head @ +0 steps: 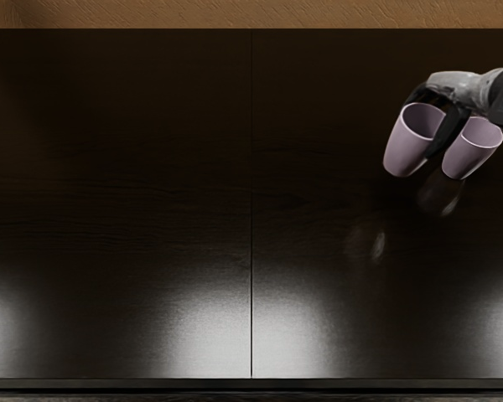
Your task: Pick up cup and place in cup with right hand
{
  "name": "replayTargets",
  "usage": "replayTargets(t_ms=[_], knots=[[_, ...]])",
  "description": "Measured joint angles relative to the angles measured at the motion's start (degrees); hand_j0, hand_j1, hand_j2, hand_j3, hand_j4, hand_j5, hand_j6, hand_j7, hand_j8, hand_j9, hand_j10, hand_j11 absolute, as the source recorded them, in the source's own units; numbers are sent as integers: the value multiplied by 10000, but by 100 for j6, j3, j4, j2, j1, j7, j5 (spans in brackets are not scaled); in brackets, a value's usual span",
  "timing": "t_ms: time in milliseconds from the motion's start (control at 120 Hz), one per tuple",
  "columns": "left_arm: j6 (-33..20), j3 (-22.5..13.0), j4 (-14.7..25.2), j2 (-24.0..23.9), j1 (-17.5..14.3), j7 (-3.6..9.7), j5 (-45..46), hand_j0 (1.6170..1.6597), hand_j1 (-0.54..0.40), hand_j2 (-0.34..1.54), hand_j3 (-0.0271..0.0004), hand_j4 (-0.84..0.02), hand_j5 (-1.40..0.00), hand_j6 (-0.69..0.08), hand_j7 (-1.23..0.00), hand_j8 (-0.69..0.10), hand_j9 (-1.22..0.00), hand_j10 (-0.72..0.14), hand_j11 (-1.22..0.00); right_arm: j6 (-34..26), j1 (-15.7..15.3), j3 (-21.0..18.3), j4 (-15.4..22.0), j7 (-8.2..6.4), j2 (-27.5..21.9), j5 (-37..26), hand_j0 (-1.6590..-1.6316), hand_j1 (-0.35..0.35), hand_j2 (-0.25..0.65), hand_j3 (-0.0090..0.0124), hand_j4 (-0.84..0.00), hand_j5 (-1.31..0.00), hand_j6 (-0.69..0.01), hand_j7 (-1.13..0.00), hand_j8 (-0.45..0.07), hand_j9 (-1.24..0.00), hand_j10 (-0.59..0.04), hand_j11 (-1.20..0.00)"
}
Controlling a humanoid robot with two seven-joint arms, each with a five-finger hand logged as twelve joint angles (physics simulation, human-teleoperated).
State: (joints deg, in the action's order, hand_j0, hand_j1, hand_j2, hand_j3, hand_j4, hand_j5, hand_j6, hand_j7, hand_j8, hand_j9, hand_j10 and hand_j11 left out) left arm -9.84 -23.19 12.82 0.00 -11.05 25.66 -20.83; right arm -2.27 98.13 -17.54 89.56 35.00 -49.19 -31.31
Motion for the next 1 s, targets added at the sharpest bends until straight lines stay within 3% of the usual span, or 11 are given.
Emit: replayTargets(t_ms=[200,650,1000], knots=[[0,-25,-1,0,-157,0,0,16581,3491,4,0,-7,-1,-9,0,-9,0,-6,0,89,23,2,-18,0,-173,4,-16552,886,-898,2,-3960,-6077,-2771,-5861,-2877,-6001,-4390,-6000],[0,-1171,3,0,-754,0,0,16581,3491,5,0,-9,-1,-12,0,-12,0,-8,0,241,14,4,-312,1,-342,-10,-16554,1015,-747,4,-3825,-6153,-2673,-5891,-2773,-6087,-4368,-6086],[0,-1648,22,1,-1075,0,13,16581,3482,-3,-1,8,0,12,-1,13,-1,11,-2,372,36,5,-655,0,-329,6,-16556,1056,-737,3,-3776,-6140,-2622,-5881,-2714,-6085,-4348,-6087]])
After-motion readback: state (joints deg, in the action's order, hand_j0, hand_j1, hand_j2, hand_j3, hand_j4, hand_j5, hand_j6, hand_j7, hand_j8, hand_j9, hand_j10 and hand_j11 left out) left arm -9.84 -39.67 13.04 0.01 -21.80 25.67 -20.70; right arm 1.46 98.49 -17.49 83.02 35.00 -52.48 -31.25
